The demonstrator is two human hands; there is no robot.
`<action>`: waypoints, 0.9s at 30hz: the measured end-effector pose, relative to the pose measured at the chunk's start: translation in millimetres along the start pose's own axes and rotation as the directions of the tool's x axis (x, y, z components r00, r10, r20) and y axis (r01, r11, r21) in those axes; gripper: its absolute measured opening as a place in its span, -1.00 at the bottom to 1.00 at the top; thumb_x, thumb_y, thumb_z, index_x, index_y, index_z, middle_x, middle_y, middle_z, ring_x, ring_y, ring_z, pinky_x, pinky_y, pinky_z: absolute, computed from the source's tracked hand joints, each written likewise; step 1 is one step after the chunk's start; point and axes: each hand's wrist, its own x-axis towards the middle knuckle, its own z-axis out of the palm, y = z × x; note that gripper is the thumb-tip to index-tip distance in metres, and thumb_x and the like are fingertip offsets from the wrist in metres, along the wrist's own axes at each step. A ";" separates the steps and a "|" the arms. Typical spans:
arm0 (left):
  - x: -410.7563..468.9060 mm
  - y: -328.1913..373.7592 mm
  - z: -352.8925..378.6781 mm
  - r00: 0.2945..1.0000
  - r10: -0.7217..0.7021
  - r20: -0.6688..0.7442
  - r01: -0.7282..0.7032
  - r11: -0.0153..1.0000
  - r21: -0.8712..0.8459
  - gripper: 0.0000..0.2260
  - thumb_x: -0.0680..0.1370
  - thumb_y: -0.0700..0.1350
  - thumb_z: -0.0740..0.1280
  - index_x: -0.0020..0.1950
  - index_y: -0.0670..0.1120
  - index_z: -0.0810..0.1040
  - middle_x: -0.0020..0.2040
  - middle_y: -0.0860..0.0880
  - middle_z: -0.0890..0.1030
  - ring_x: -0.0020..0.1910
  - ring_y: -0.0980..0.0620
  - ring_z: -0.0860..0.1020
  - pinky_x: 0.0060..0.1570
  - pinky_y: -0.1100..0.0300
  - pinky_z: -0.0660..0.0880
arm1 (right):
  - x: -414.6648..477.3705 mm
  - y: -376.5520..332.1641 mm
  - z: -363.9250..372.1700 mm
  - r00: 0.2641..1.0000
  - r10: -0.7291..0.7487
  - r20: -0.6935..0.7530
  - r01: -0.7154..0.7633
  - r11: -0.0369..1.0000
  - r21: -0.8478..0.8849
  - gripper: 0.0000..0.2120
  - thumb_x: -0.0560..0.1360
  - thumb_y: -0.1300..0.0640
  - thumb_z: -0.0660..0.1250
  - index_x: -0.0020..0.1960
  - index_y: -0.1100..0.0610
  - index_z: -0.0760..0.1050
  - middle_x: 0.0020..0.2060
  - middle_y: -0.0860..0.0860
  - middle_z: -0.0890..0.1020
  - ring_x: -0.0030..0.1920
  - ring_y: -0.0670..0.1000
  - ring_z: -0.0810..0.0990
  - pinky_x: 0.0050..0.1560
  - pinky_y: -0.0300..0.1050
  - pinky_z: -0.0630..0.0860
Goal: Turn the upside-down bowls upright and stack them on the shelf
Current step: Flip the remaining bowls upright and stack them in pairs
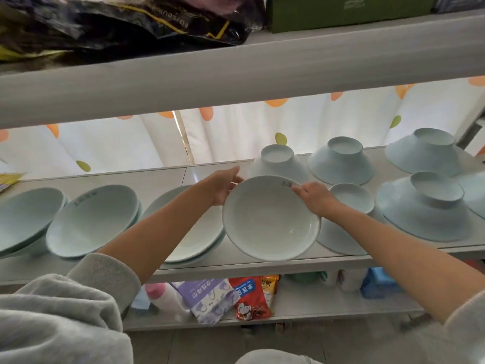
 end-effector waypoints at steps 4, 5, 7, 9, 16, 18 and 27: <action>13.5 2.4 11.5 0.994 0.103 -0.035 -0.090 0.960 0.266 -0.62 0.66 0.04 0.08 -0.04 -0.23 0.53 -0.17 -0.14 0.53 -0.20 -0.07 0.51 -0.17 0.12 0.47 | 2.3 2.4 4.3 0.995 0.091 0.040 -0.092 0.996 0.017 -0.61 0.63 -0.02 0.06 -0.22 0.20 0.42 -0.14 0.18 0.49 -0.09 0.12 0.46 -0.11 -0.12 0.29; 19.0 4.0 14.6 0.992 0.125 -0.033 -0.108 0.942 0.318 -0.62 0.66 0.02 0.09 0.04 -0.24 0.55 -0.12 -0.15 0.55 -0.14 -0.09 0.52 -0.11 0.12 0.47 | 4.0 2.7 3.7 0.993 0.113 0.045 -0.113 0.993 0.011 -0.62 0.63 -0.02 0.06 -0.12 0.23 0.47 -0.10 0.20 0.51 -0.05 0.15 0.49 -0.11 -0.13 0.30; 22.9 6.4 20.9 0.986 0.163 -0.020 -0.141 0.905 0.401 -0.67 0.65 0.01 0.12 0.09 -0.21 0.55 -0.06 -0.16 0.52 -0.11 -0.09 0.50 -0.11 0.15 0.45 | 7.0 3.8 2.0 0.987 0.153 0.058 -0.153 0.988 -0.005 -0.61 0.63 -0.02 0.05 -0.01 0.26 0.49 -0.05 0.21 0.53 0.03 0.20 0.52 -0.17 -0.14 0.35; 29.2 8.9 26.9 0.988 0.157 0.004 -0.141 0.877 0.460 -0.68 0.63 0.01 0.15 0.08 -0.21 0.55 -0.07 -0.14 0.49 -0.15 -0.06 0.48 -0.16 0.18 0.43 | 9.5 6.0 -0.8 0.979 0.195 0.058 -0.194 0.981 -0.015 -0.64 0.63 -0.02 0.05 0.00 0.25 0.46 -0.03 0.23 0.53 -0.01 0.19 0.51 -0.18 -0.13 0.37; 53.1 13.3 39.8 0.990 0.134 0.048 -0.134 0.773 0.620 -0.77 0.61 -0.05 0.16 0.01 -0.19 0.48 -0.14 -0.13 0.49 -0.16 -0.10 0.47 -0.20 0.14 0.44 | 12.4 8.8 -0.9 0.957 0.278 0.084 -0.269 0.957 -0.105 -0.57 0.64 -0.01 0.04 0.21 0.33 0.43 0.22 0.28 0.51 0.24 0.22 0.47 0.15 -0.07 0.39; 57.5 17.9 43.9 0.982 0.177 0.070 -0.174 0.686 0.706 -0.75 0.62 -0.04 0.15 -0.02 -0.20 0.51 -0.18 -0.11 0.52 -0.15 -0.10 0.50 -0.14 0.11 0.47 | 11.1 8.9 0.1 0.952 0.291 0.090 -0.279 0.952 -0.130 -0.57 0.63 -0.01 0.05 0.24 0.32 0.42 0.23 0.26 0.51 0.24 0.21 0.47 0.15 -0.08 0.39; 102.1 23.2 68.4 0.843 0.483 0.238 -0.354 0.164 0.921 -0.49 0.57 -0.20 0.22 0.52 -0.07 0.22 0.53 -0.02 0.25 0.42 -0.10 0.35 0.33 0.00 0.37 | 2.0 12.8 -0.8 0.956 0.272 0.107 -0.257 0.957 -0.134 -0.60 0.57 0.01 0.17 0.28 0.25 0.35 0.22 0.21 0.51 0.20 0.18 0.49 0.08 -0.09 0.40</action>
